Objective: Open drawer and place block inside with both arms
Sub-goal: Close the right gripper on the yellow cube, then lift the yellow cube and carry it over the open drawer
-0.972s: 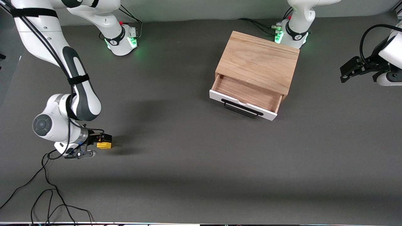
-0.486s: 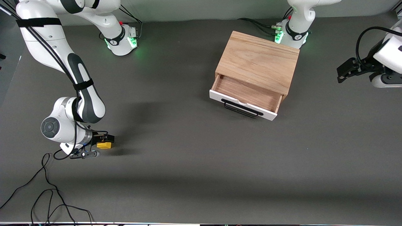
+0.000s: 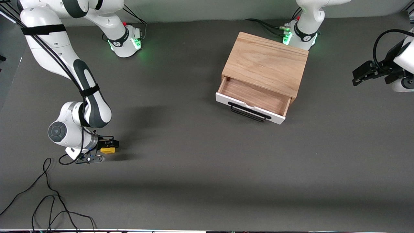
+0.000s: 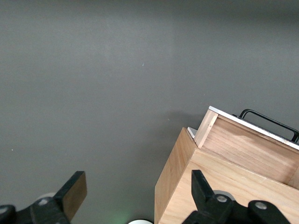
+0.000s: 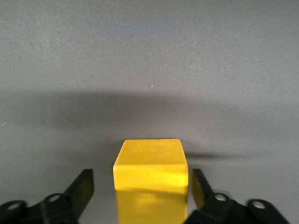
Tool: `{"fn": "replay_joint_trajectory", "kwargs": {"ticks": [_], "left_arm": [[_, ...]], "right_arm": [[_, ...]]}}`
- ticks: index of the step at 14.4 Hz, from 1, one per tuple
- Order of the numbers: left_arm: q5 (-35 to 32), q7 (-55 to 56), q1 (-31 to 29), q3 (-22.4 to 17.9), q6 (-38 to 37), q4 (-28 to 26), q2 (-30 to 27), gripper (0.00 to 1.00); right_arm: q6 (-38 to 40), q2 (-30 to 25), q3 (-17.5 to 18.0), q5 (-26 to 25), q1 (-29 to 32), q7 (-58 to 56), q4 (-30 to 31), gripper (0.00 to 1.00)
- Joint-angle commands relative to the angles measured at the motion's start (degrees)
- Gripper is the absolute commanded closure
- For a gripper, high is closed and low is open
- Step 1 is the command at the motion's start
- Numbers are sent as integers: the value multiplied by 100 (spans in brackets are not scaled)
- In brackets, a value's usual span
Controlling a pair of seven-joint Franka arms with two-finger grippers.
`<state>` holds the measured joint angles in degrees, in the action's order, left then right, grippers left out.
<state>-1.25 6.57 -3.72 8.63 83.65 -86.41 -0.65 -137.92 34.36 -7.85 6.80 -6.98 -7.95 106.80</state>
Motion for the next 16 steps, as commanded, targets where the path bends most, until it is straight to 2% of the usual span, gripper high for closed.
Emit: {"fn": "replay_joint_trajectory", "kwargs": {"ticks": [1, 5, 6, 7, 8, 11, 13, 16], "left_arm": [[46, 81, 3, 25, -304, 124, -23, 0], [46, 81, 38, 51, -428, 151, -41, 0], [46, 81, 47, 51, -446, 151, -49, 0], [46, 81, 56, 51, -403, 151, -58, 0], [46, 81, 56, 51, -368, 160, -50, 0], [46, 81, 38, 42, -367, 160, -49, 0], [46, 90, 21, 42, -384, 151, -41, 0], [46, 81, -14, 16, -420, 133, -32, 0]], "right_arm": [[28, -87, -33, 182, -32, -75, -1, 0], [29, -61, -33, 182, -23, -92, -1, 1], [20, -61, -33, 182, -23, -92, -10, 17], [29, -70, -33, 182, -23, -101, -10, 39], [29, -61, -33, 182, -14, -101, -10, 54], [37, -78, -33, 182, -14, -84, -27, 77], [246, -157, -33, 190, -14, -75, -141, 81], [1483, -394, -24, 191, -67, 389, -850, 81]]}}
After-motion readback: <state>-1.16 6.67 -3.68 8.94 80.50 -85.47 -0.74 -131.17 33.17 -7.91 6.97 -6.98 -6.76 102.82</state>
